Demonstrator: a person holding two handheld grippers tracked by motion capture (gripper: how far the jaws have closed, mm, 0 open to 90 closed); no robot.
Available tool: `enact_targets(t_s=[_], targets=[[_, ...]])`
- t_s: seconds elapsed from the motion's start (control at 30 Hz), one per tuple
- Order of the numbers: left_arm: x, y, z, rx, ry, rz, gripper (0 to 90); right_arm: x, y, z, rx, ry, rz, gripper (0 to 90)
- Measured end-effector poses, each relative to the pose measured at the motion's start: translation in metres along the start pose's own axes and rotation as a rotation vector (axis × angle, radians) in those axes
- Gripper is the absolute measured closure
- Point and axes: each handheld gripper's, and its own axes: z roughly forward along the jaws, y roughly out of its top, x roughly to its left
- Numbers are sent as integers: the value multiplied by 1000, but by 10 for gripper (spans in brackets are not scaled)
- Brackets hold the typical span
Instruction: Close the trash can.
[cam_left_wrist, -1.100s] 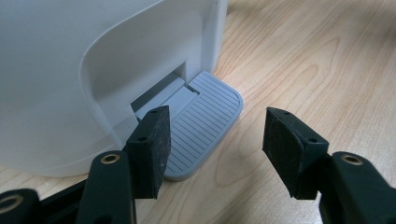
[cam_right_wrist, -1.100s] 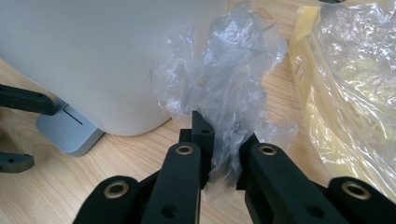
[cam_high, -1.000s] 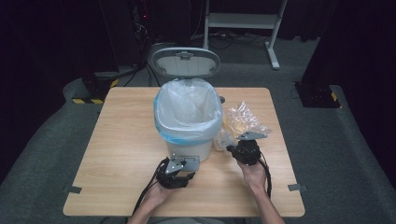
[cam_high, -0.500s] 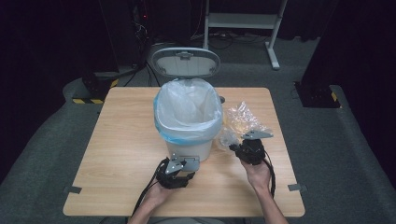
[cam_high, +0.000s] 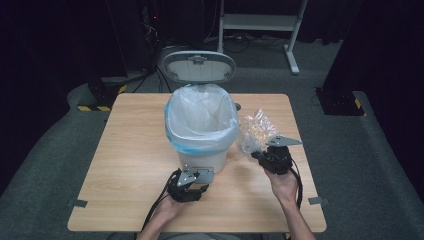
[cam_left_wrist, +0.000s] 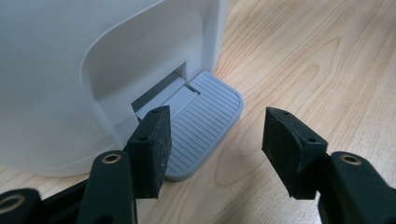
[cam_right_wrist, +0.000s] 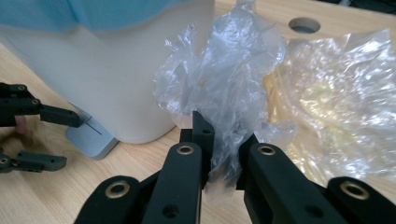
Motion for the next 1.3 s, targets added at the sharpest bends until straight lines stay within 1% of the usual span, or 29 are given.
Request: enact_targets(t_s=[0.33, 0.43, 0.67, 0.93, 1.13, 1.3], targets=[[0, 0, 0, 0, -1, -4, 421, -4, 18, -22, -37, 9, -8, 864], [0, 0, 0, -3, -1, -8, 421, -5, 25, -28, -48, 1, -9, 864], [0, 0, 0, -3, -2, -8, 421, -7, 43, -44, -69, -4, -23, 864], [0, 0, 0, -2, -3, -9, 421, -8, 65, -66, -102, 9, -27, 865], [0, 0, 0, -2, -3, -9, 421, -8, 77, -74, -118, 19, -33, 865], [0, 0, 0, -2, -4, -9, 422, -5, 89, -79, -124, 34, -49, 865]])
